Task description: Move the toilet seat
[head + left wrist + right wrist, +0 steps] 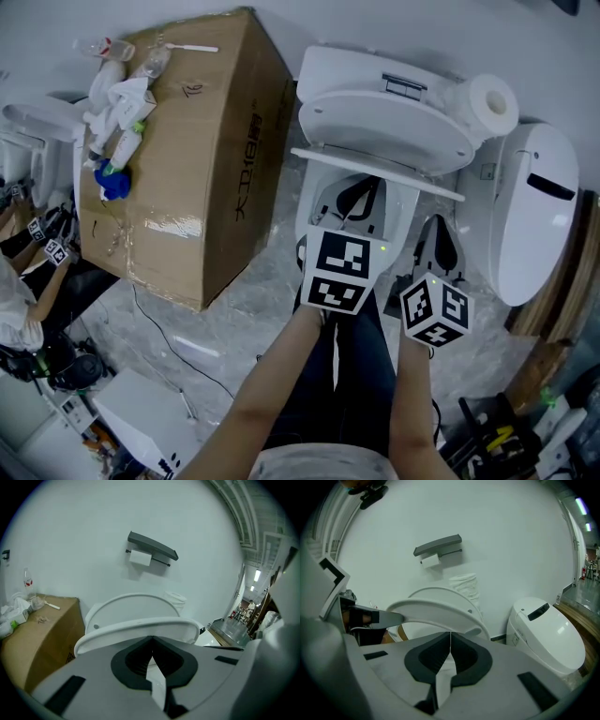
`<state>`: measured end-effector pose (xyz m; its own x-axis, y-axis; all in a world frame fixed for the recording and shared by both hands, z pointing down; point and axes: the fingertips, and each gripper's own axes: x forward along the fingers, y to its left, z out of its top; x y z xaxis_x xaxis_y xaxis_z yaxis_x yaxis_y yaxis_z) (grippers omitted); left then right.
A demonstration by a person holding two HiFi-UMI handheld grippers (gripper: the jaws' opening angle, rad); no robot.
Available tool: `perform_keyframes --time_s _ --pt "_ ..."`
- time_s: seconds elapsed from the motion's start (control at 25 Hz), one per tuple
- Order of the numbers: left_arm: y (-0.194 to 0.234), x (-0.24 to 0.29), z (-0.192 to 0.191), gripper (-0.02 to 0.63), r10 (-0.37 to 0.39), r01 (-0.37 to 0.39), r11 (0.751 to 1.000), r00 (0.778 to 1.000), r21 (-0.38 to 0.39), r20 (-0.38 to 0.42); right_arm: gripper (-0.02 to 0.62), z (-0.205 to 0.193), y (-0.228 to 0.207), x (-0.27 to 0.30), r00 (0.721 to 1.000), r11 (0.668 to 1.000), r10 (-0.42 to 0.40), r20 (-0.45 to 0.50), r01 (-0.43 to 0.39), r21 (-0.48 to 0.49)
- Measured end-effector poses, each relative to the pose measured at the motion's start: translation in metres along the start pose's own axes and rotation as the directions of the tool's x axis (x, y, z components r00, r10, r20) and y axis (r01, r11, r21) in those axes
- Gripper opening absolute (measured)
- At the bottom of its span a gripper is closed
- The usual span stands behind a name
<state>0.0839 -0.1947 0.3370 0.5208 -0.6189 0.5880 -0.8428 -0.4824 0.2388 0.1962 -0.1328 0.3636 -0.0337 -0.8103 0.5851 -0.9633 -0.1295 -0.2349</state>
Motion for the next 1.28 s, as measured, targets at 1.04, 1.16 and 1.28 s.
perform_keyframes --time_s 1.04,1.16,1.28 --pt "0.019 0.045 0.044 0.015 0.006 -0.007 1.0 0.999 0.011 0.049 0.018 -0.011 0.002 0.021 0.999 0.999 0.029 -0.045 -0.027 0.038" --pt "0.021 0.048 0.046 0.015 0.009 -0.009 1.0 0.998 0.006 0.055 0.018 -0.013 0.005 0.023 0.998 0.999 0.038 -0.051 -0.036 0.041" --pt "0.021 0.05 0.049 0.015 0.007 -0.008 1.0 0.998 0.011 0.059 0.018 -0.014 0.009 0.023 0.997 0.998 0.046 -0.055 -0.044 0.038"
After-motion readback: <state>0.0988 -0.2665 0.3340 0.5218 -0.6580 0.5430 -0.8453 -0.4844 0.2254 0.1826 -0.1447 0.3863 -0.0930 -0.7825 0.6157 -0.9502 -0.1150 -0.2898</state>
